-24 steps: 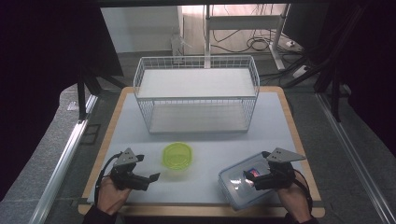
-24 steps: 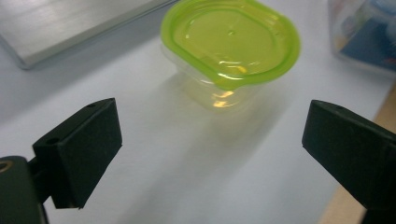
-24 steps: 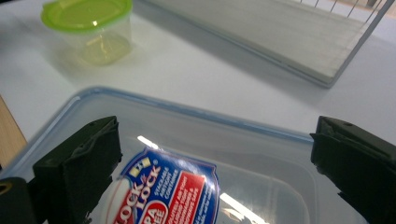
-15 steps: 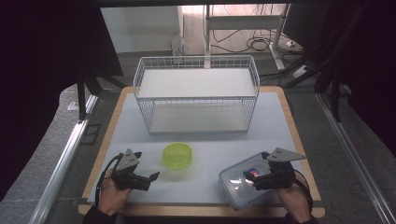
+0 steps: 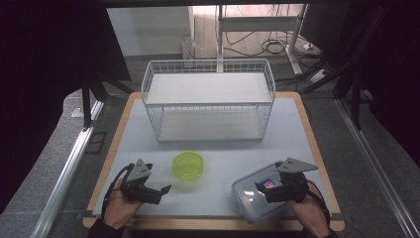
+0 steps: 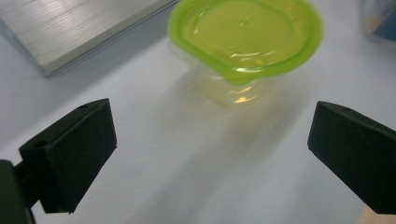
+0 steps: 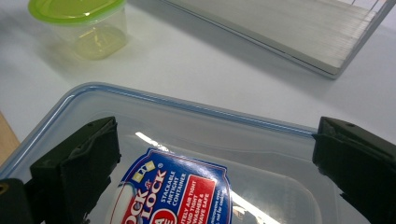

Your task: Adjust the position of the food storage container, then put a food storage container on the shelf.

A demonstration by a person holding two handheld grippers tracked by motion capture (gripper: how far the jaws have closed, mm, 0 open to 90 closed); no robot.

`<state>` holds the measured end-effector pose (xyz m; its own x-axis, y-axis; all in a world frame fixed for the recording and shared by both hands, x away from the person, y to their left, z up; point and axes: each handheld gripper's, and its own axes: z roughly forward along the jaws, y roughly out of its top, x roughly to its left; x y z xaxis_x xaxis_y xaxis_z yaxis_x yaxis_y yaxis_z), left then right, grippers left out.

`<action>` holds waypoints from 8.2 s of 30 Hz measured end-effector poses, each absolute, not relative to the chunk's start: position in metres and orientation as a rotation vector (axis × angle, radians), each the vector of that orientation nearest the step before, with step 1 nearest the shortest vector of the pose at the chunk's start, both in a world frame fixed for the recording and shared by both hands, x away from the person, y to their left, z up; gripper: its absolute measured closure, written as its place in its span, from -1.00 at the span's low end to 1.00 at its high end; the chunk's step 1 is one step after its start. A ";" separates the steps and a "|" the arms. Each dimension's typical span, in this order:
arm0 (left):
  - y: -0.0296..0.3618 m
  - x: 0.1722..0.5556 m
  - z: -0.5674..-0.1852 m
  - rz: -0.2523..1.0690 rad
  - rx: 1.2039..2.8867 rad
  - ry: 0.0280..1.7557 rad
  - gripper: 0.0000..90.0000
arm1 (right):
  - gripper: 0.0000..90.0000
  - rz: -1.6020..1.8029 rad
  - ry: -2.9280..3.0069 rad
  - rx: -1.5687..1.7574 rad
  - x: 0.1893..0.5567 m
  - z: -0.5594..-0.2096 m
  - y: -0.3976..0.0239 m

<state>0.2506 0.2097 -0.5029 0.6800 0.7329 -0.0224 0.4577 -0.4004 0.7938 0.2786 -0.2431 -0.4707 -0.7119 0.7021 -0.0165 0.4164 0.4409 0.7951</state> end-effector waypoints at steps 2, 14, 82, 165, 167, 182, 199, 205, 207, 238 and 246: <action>0.209 0.250 -0.500 0.425 2.051 0.923 -0.88 | -0.99 1.154 2.351 0.962 0.279 -0.471 -0.243; 0.182 0.246 -0.480 0.360 2.046 0.793 0.09 | -0.99 1.137 2.326 0.981 0.280 -0.472 -0.243; 0.184 0.295 -0.498 0.474 2.216 1.082 1.00 | -0.99 1.116 2.356 0.954 0.279 -0.475 -0.241; 0.097 0.259 -0.509 0.219 2.068 0.860 0.90 | 1.00 0.989 2.786 0.829 0.262 -0.501 -0.186; 0.096 0.261 -0.513 0.216 2.081 0.862 0.91 | 0.99 0.943 2.732 0.879 0.264 -0.497 -0.201; 0.078 0.265 -0.521 0.172 2.100 0.831 0.91 | 0.96 0.907 2.276 1.257 0.317 -0.479 -0.305; 0.101 0.268 -0.527 0.208 2.144 0.959 0.91 | 1.00 0.916 2.472 1.151 0.305 -0.487 -0.253; 0.115 0.275 -0.527 0.258 2.153 1.033 0.93 | 1.00 0.943 2.508 1.099 0.297 -0.489 -0.235; 0.120 0.278 -0.527 0.279 2.155 1.053 0.93 | 1.00 0.950 2.524 1.092 0.294 -0.490 -0.229; 0.162 0.266 -0.488 0.270 2.034 0.953 -0.71 | -0.69 1.067 2.461 1.043 0.295 -0.475 -0.246; 0.149 0.278 -0.481 0.254 2.100 0.890 -0.85 | -0.84 1.127 2.453 1.036 0.295 -0.470 -0.237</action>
